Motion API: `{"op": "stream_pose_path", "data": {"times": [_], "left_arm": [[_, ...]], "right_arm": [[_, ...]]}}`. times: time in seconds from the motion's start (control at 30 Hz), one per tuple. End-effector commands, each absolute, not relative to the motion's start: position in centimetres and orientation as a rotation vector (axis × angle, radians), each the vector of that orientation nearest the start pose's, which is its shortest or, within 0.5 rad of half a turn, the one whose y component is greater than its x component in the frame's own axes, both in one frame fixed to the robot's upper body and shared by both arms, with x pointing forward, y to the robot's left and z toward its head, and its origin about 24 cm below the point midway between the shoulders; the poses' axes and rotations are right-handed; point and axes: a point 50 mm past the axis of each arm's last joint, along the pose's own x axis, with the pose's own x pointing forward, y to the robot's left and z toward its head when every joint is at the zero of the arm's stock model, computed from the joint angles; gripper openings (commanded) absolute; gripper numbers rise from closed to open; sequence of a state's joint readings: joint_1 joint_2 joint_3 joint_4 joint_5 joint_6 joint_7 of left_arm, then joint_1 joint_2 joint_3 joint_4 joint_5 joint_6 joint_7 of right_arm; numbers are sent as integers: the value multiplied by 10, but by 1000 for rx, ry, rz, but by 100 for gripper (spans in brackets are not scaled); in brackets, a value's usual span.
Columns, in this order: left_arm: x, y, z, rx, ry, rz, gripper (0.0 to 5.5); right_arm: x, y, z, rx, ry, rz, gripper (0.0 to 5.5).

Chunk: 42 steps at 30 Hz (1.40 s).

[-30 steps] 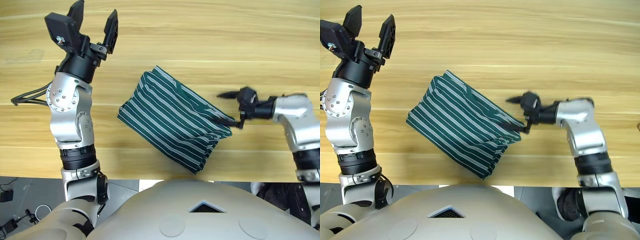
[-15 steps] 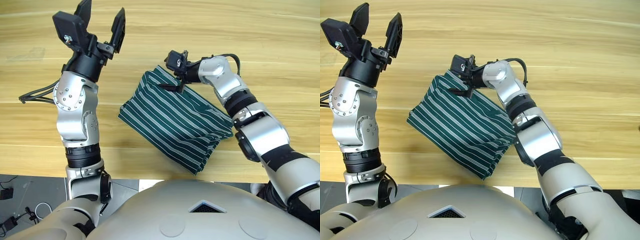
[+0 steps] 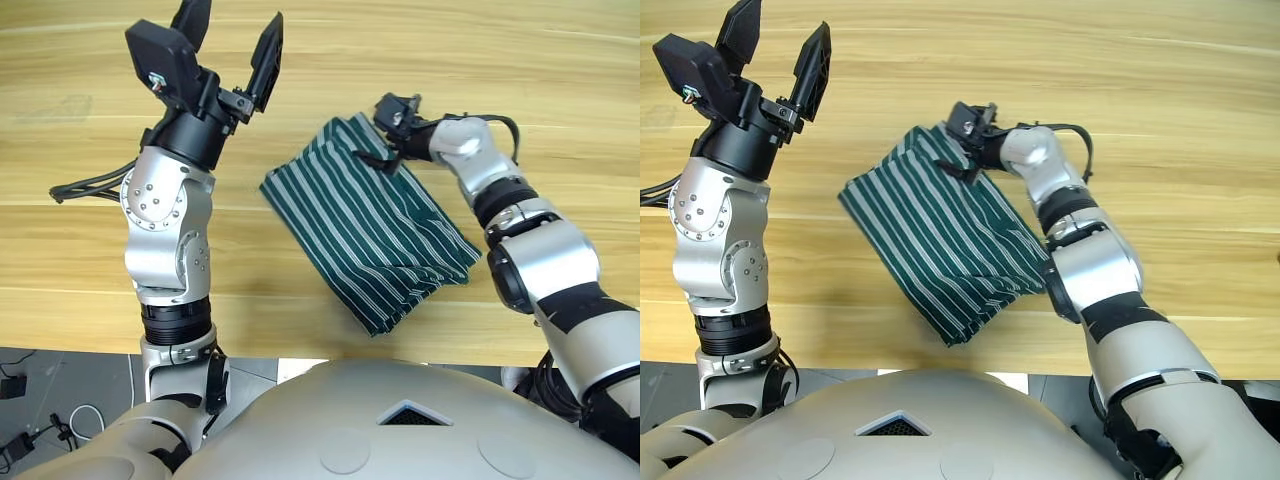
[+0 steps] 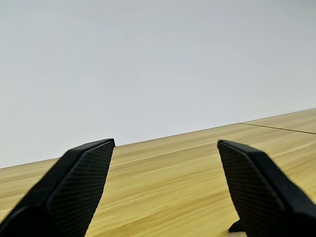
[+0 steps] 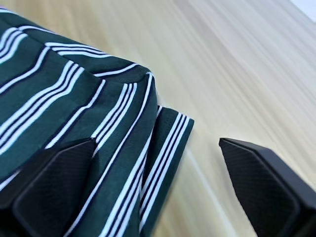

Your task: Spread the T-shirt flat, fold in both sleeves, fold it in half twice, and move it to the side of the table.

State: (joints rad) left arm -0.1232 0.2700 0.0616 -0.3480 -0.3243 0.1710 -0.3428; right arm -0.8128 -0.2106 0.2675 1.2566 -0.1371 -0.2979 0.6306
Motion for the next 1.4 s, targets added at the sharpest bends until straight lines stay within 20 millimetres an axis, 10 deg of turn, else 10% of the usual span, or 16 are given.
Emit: {"op": "stream_pose_path", "data": {"times": [0.03, 0.17, 0.47, 0.67, 0.9, 1.1, 1.4], "left_arm": [[254, 169, 143, 34, -289, -423, 385], [251, 170, 140, 33, -279, -414, 385], [254, 171, 133, 53, -253, -425, 385], [238, 192, 118, 442, -209, -543, 385], [171, 190, 93, 1282, -220, -1160, 385], [165, 170, 72, 1447, -417, -1331, 385], [174, 169, 34, 1446, -489, -1327, 385]], "right_arm": [[338, -202, 15, -446, 390, 672, 465], [324, -241, 20, -381, 340, 587, 465], [310, -236, 16, -240, 242, 566, 465], [308, -252, 91, -174, -279, 436, 465], [243, -269, 99, -850, -328, 766, 465], [206, -284, 73, -1332, -278, 1267, 465], [189, -298, 55, -1362, -213, 1393, 465]]}}
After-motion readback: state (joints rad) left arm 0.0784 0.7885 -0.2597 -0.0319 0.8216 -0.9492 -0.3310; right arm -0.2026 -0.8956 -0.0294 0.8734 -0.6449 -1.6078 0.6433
